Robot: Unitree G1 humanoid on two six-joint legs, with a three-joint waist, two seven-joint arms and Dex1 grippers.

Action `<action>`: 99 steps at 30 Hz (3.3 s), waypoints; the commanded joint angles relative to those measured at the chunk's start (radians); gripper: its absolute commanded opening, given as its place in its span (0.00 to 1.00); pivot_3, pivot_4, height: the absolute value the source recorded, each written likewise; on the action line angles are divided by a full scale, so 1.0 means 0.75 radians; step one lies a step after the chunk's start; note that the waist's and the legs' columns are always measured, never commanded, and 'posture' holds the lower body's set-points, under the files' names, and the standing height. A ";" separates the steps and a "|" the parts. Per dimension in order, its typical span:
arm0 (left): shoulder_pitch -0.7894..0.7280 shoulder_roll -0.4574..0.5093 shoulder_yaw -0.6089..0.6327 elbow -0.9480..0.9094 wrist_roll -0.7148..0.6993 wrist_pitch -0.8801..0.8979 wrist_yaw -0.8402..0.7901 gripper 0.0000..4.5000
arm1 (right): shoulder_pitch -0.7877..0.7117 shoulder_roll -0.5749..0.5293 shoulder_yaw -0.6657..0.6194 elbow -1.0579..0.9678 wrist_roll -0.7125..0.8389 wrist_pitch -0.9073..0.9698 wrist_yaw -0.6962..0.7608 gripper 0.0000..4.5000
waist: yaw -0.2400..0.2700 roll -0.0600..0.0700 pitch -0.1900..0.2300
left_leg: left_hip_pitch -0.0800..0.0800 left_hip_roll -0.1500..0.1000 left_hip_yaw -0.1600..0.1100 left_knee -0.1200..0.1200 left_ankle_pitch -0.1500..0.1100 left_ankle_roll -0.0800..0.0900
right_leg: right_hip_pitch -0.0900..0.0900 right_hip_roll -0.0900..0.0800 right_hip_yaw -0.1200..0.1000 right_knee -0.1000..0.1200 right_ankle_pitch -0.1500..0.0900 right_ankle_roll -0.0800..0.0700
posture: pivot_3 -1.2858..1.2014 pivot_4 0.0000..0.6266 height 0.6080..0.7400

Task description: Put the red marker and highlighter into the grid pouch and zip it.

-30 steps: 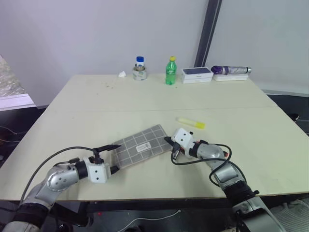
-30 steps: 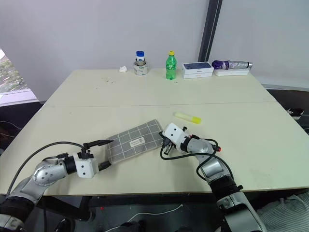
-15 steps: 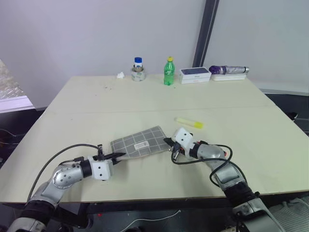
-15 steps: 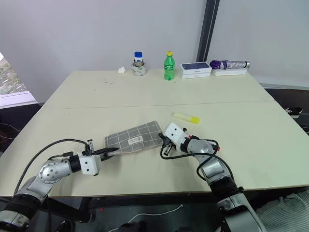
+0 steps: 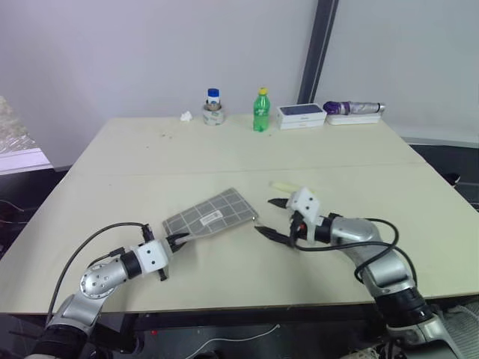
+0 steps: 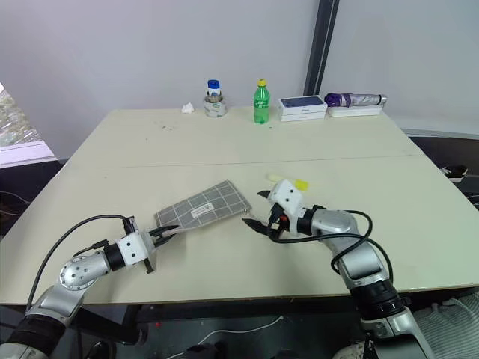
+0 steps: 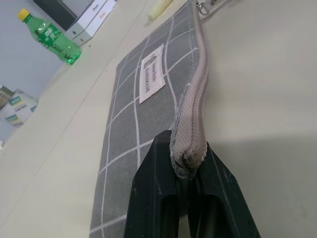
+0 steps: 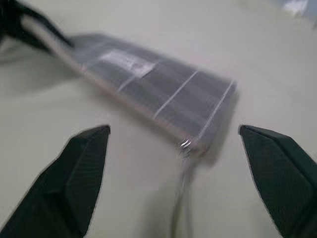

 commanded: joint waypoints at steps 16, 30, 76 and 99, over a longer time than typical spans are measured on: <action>0.044 -0.040 0.015 -0.076 0.099 0.018 0.108 0.00 | -0.091 0.071 0.115 0.106 -0.173 0.159 -0.134 0.01 | 0.007 0.000 0.000 | -0.001 -0.001 0.000 0.000 0.000 0.000 | -0.002 -0.001 0.000 -0.002 0.000 0.000 | 0.52 0.24 1.00; -0.015 -0.079 -0.009 -0.096 0.117 0.074 0.112 0.00 | -0.209 0.188 0.300 0.075 -0.288 -0.068 -0.071 0.01 | 0.005 0.000 0.000 | -0.001 -0.001 0.000 0.000 0.000 0.000 | -0.004 0.000 0.000 -0.002 0.000 0.000 | 0.52 0.24 1.00; -0.035 -0.081 0.071 -0.084 0.141 0.020 0.247 0.00 | 0.114 -0.023 -0.166 -0.262 -0.014 -0.094 0.021 0.99 | 0.009 -0.001 0.001 | -0.002 -0.001 -0.001 -0.001 0.000 -0.001 | -0.001 0.000 0.000 -0.002 0.000 0.000 | 0.52 0.24 1.00; -0.054 -0.125 0.028 -0.096 0.171 0.040 0.237 0.00 | -0.730 -0.044 -0.174 1.445 -0.219 -0.296 -0.129 0.99 | -0.007 0.001 0.002 | -0.002 0.000 0.001 -0.002 0.001 -0.001 | -0.001 0.000 0.000 -0.003 0.000 0.000 | 0.52 0.24 1.00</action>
